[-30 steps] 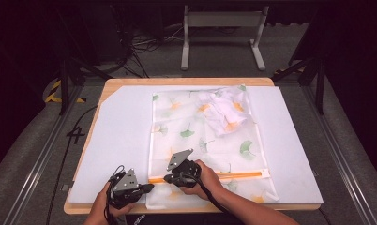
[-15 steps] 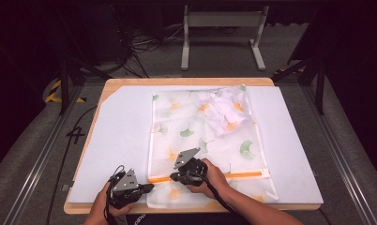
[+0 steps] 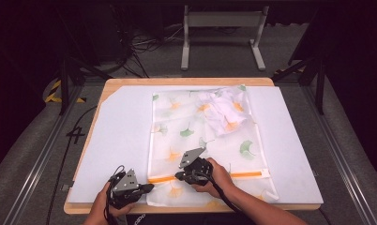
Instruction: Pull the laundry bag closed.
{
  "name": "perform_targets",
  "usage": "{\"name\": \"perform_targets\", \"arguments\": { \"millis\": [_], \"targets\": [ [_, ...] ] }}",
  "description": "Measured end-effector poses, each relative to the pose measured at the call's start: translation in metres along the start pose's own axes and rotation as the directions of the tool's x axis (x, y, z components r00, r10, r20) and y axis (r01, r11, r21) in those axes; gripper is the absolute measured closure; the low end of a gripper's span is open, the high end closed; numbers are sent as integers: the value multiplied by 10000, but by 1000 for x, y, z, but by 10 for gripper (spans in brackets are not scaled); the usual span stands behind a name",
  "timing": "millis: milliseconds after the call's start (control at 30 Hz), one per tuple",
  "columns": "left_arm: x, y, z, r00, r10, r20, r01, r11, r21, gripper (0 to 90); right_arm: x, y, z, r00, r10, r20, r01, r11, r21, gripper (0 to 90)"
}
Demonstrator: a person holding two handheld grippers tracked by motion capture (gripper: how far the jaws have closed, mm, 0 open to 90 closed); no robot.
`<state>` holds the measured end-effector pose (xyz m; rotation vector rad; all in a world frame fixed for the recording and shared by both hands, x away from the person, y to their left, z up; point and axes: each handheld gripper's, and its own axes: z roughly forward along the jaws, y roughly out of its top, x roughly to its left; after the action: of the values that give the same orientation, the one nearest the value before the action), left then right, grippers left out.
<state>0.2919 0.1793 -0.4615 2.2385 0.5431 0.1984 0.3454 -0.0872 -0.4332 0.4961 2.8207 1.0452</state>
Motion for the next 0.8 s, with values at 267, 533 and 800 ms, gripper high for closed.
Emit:
{"name": "perform_targets", "arguments": {
  "millis": [267, 533, 800],
  "targets": [
    [0, 0, 0, 10000, 21, 0, -21, 10000, 13, 900, -4, -5, -6, 9999, 81, 88, -82, 9999, 64, 900],
    [0, 0, 0, 10000, 56, -8, -56, 10000, 10, 900, -8, -10, -14, 9999, 74, 136, -76, 9999, 146, 900],
    [0, 0, 0, 10000, -28, 15, 28, 10000, -9, 900, -12, -17, -20, 9996, 196, 218, -200, 9996, 178, 900]
  ]
}}
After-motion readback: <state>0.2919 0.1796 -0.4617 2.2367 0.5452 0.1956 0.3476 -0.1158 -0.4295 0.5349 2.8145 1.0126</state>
